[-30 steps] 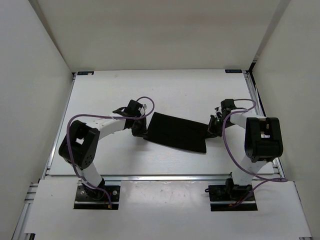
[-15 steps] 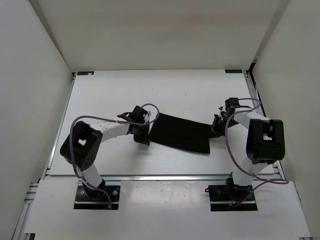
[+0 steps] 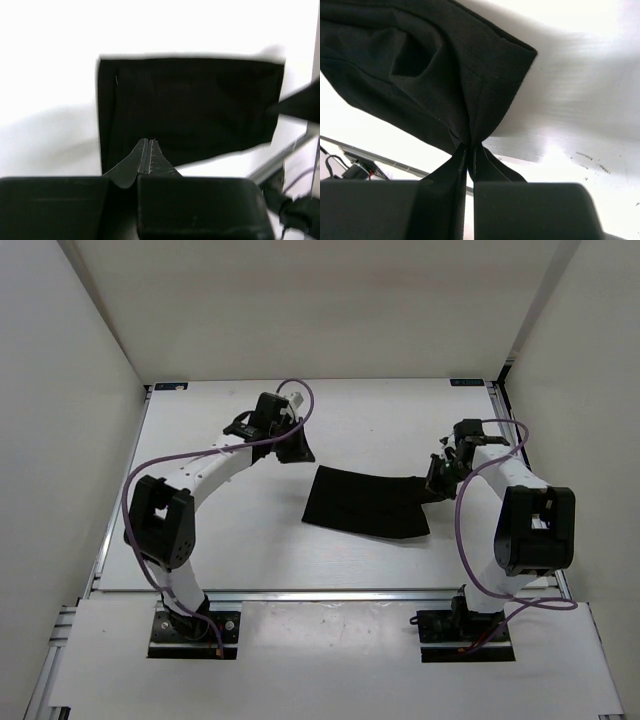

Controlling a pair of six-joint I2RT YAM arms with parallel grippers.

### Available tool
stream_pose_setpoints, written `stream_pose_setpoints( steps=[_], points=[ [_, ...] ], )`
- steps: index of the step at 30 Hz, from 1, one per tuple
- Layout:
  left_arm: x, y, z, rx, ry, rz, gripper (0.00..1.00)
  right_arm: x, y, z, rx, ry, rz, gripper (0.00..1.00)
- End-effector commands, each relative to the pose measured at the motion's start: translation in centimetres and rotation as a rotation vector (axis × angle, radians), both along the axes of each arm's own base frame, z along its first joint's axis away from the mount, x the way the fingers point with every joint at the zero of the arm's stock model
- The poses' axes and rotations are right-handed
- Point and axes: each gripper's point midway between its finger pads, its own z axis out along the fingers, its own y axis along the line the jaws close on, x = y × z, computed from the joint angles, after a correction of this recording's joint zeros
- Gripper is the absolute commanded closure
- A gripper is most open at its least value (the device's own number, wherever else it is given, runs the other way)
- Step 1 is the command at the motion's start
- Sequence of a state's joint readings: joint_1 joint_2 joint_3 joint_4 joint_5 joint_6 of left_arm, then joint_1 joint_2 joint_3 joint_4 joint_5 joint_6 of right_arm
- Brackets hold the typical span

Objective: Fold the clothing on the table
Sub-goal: Fold the skirt

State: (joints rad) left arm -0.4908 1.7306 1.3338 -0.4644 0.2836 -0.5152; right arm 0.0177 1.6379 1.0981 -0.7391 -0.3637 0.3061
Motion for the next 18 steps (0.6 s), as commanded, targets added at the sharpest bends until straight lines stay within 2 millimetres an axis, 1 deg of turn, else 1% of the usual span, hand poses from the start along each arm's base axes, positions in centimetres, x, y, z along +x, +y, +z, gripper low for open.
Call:
stream_pose_setpoints(
  steps=[1,2,3,5,7,8,9,10,11,14,15,16,17,18],
  points=[
    [2.0,0.4,-1.9,0.042,0.014,0.025,1.00,0.6,0.7,2.0,-0.006,-0.034,0.024,1.00],
    [2.1,0.7,-3.2,0.067,0.031,0.038,1.00,0.6,0.7,2.2,-0.006,-0.032,0.020,1.00],
    [2.2,0.7,-3.8,0.077,0.028,0.039,1.00,0.6,0.7,2.5,-0.012,-0.039,0.027,0.99],
    [2.2,1.0,-5.6,0.099,0.047,0.050,1.00,1.1,0.3,2.9,-0.011,-0.047,0.012,1.00],
    [1.2,1.2,-7.4,0.123,0.074,0.047,1.00,1.3,0.3,3.4,-0.005,-0.048,0.009,1.00],
    [0.6,1.6,-8.6,0.145,0.089,0.048,1.00,1.4,0.1,3.7,-0.003,-0.047,0.001,1.00],
    [0.6,1.9,-9.0,0.156,0.092,0.060,1.00,1.7,0.1,3.8,-0.007,-0.057,0.001,1.00],
    [0.1,1.7,-9.7,0.171,0.096,0.044,1.00,1.9,0.0,4.2,-0.002,-0.065,-0.002,1.00],
    [-0.1,1.6,-10.0,0.177,0.099,0.047,1.00,2.2,0.1,4.3,-0.004,-0.065,-0.001,1.00],
    [-0.5,2.0,-10.8,0.181,0.110,0.050,1.00,2.8,0.9,5.5,0.012,-0.080,0.010,1.00],
    [-0.8,1.8,-11.1,0.172,0.122,0.049,1.00,2.9,1.5,5.6,0.015,-0.079,0.027,1.00],
    [-1.2,1.8,-11.4,0.170,0.133,0.054,1.00,3.3,1.5,6.1,0.015,-0.091,0.026,1.00],
    [-1.3,1.3,-11.0,0.146,0.131,0.051,1.00,3.5,1.9,6.0,0.010,-0.085,0.031,1.00],
    [-1.6,0.9,-11.1,0.130,0.141,0.038,1.00,3.5,2.6,6.3,0.015,-0.080,0.047,1.00]
  ],
)
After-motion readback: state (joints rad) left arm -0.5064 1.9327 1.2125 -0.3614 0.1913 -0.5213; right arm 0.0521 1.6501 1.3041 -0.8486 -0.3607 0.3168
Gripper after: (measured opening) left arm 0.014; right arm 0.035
